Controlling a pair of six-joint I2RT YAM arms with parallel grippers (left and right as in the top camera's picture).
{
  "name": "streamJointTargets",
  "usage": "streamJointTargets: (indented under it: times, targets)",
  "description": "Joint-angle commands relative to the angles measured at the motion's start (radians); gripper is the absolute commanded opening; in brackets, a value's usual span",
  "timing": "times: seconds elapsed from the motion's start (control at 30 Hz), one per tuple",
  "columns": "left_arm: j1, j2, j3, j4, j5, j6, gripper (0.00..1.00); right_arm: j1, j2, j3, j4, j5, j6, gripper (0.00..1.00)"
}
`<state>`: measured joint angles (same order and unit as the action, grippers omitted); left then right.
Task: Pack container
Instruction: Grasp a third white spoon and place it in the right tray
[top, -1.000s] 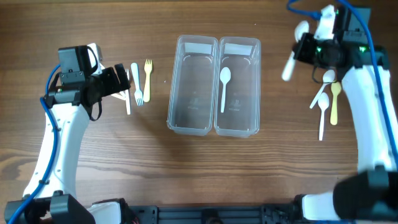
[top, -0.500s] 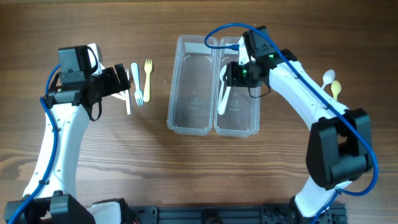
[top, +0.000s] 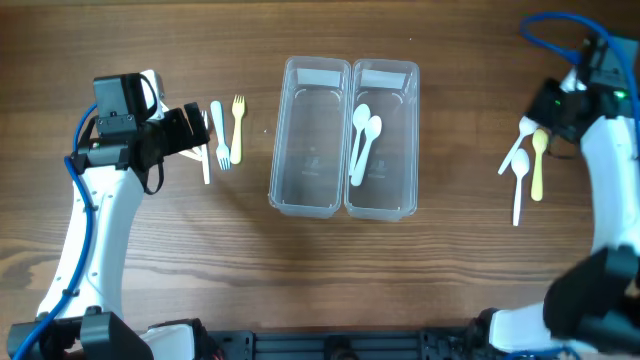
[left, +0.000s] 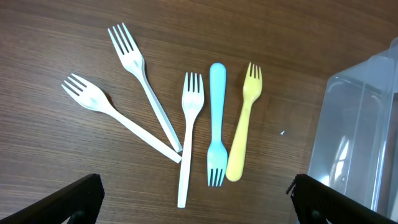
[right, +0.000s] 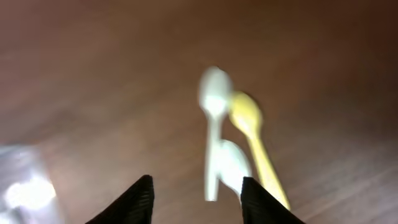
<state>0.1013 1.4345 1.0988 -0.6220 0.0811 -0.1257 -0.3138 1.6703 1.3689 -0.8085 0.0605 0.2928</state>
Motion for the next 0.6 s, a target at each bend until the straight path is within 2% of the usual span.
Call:
streamJointTargets:
  times: [0.0,0.17,0.43,0.5,0.57]
  targets:
    - [0.004,0.002,0.017,0.004,0.020,-0.014,1.00,-0.067,0.144,-0.036,0.006,-0.066,0.132,0.41]
    - [0.004,0.002,0.017,0.003,0.020,-0.014,1.00,-0.073,0.283,-0.036,0.135,-0.122,0.135,0.41]
    - [0.003,0.002,0.017,0.003,0.042,-0.018,1.00,-0.071,0.343,-0.036,0.268,-0.171,0.122,0.41]
    - [0.003,0.002,0.017,0.003,0.042,-0.018,1.00,-0.070,0.345,-0.036,0.278,-0.174,0.117,0.36]
    - [0.003,0.002,0.017,0.003,0.042,-0.018,1.00,-0.069,0.349,-0.036,0.266,-0.174,0.109,0.36]
